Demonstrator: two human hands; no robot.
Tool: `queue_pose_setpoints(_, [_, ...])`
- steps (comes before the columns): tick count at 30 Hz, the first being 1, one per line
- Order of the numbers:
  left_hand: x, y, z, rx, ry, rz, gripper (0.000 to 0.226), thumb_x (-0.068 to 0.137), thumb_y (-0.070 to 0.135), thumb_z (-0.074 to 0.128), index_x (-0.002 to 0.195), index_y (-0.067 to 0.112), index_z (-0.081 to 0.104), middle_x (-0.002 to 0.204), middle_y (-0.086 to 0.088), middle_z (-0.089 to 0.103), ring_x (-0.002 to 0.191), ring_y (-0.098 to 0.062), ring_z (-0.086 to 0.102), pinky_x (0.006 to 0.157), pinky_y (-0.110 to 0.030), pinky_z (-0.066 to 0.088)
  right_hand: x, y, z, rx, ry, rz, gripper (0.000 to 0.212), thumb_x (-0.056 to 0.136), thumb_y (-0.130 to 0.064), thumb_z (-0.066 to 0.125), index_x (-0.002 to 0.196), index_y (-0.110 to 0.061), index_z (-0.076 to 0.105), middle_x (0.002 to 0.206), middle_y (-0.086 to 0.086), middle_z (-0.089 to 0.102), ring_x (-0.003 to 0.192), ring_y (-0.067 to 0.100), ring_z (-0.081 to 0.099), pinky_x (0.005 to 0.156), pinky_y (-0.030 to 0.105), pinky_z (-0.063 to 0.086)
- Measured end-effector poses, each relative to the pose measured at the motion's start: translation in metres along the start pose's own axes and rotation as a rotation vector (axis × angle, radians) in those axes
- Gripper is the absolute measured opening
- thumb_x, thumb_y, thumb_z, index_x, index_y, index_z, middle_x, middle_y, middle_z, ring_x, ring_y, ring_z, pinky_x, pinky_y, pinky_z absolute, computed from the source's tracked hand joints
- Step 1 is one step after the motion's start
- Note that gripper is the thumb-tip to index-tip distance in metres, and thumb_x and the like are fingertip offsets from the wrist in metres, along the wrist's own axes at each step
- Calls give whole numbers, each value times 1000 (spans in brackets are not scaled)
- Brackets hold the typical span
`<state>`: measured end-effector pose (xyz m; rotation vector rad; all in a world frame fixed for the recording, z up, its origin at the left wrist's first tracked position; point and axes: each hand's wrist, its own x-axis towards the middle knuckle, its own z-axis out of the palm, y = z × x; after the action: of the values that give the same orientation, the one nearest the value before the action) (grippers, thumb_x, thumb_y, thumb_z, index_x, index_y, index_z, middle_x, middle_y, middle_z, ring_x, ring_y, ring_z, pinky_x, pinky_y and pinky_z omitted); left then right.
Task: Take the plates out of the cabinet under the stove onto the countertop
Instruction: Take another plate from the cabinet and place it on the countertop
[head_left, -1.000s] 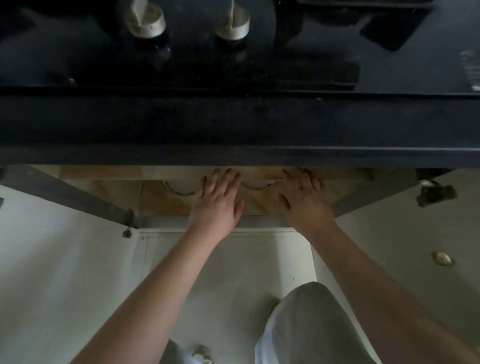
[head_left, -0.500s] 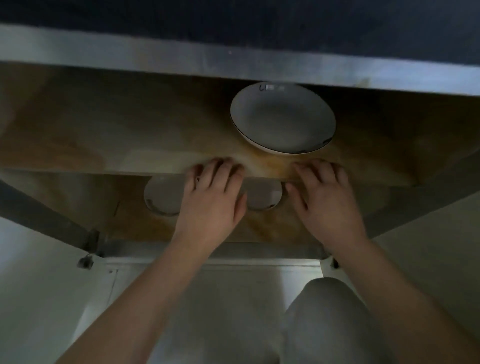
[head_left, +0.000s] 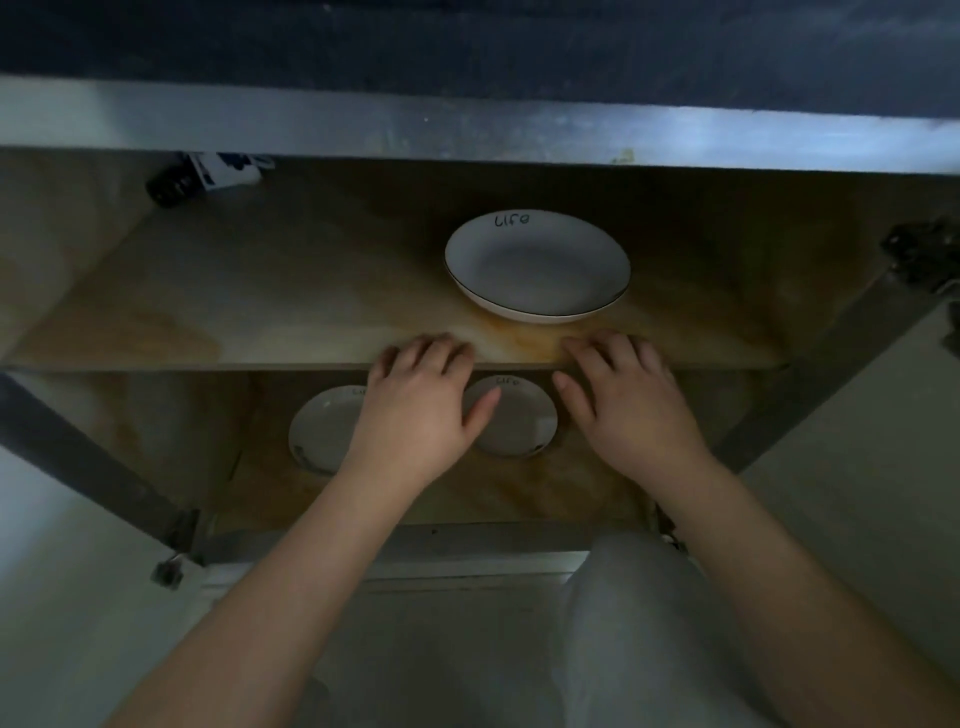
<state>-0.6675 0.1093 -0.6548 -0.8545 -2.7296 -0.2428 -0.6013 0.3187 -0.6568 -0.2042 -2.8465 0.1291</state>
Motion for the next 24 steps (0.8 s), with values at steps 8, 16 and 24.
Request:
queue_pose_setpoints(8, [-2, -2, 2, 18, 20, 12, 59, 95, 55, 33, 135, 17, 55, 137, -7, 58, 127, -29, 51, 106, -55, 38, -3, 4, 2, -17, 14, -28, 51, 98, -49, 35, 143, -24, 43, 140, 6, 46, 126, 28, 40, 103, 44, 38])
queue_pose_setpoints(16, [6, -6, -4, -14, -35, 15, 55, 99, 55, 32, 141, 25, 52, 146, 1, 51, 133, -21, 47, 109, -43, 39, 25, 17, -3, 632, 124, 364, 48, 97, -39, 50, 141, -22, 43, 143, 8, 40, 126, 23, 46, 92, 28, 36])
queue_pose_setpoints(24, [30, -28, -22, -351, -13, -154, 43, 103, 45, 28, 127, 26, 58, 96, 7, 66, 77, -5, 58, 61, -26, 44, 81, 34, -18, 718, 65, 516, 31, 98, -34, 51, 123, -17, 59, 92, -3, 66, 80, 11, 66, 70, 31, 55])
